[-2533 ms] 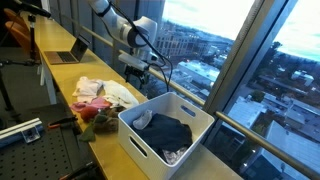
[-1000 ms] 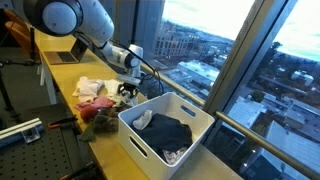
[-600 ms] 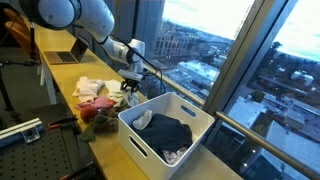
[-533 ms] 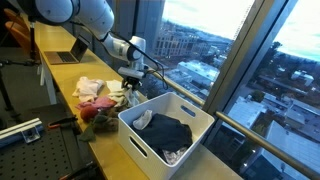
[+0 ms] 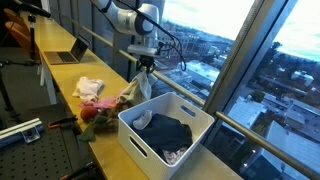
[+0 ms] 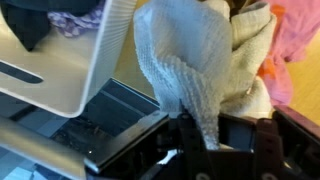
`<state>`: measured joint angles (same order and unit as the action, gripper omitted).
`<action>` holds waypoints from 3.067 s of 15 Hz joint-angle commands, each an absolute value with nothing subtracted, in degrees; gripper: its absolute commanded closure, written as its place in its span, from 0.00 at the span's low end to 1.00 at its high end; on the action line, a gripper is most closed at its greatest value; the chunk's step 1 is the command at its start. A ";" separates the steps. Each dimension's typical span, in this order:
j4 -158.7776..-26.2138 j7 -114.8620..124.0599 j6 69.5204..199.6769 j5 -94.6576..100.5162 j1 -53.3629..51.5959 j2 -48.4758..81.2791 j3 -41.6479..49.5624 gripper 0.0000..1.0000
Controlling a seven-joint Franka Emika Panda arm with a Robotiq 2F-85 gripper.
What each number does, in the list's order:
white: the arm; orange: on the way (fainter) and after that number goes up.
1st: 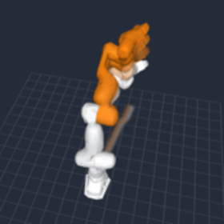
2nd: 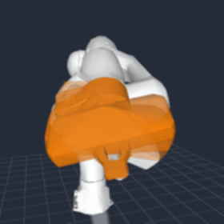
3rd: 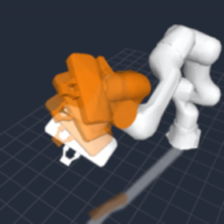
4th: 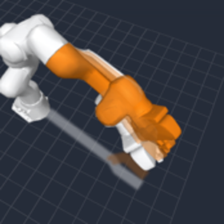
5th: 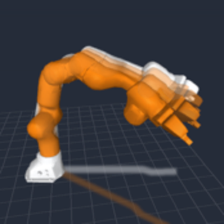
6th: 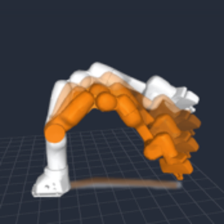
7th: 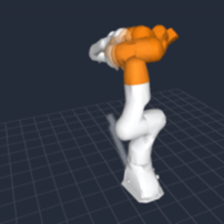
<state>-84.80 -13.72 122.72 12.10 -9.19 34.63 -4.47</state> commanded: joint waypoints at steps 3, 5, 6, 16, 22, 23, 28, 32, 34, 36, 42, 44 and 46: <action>-95.47 -13.49 124.16 11.03 -3.34 18.34 -2.98 0.98; -97.76 -13.26 123.65 10.84 -1.75 12.92 -2.28 0.98; -98.62 -13.46 123.36 10.67 -0.86 10.40 -1.87 0.98; -94.29 -13.98 118.60 11.96 2.63 2.36 1.96 0.98; -91.10 -16.17 119.08 11.20 3.71 7.54 2.87 0.98; -90.22 -17.04 118.90 10.74 4.23 8.46 3.29 0.98; -85.63 -20.33 117.44 10.99 6.58 10.85 4.67 0.98; -82.13 -22.24 115.93 10.86 7.44 11.97 4.77 0.98; -82.10 -22.53 116.36 10.44 7.21 13.28 4.33 0.98; -82.80 -22.76 117.12 9.73 7.19 14.95 3.95 0.98; -82.86 -22.77 116.67 6.35 7.80 21.93 2.89 0.59; -85.58 -22.42 117.75 5.45 7.11 21.38 2.04 0.45; -89.73 -21.57 120.09 5.38 5.35 20.74 0.38 0.32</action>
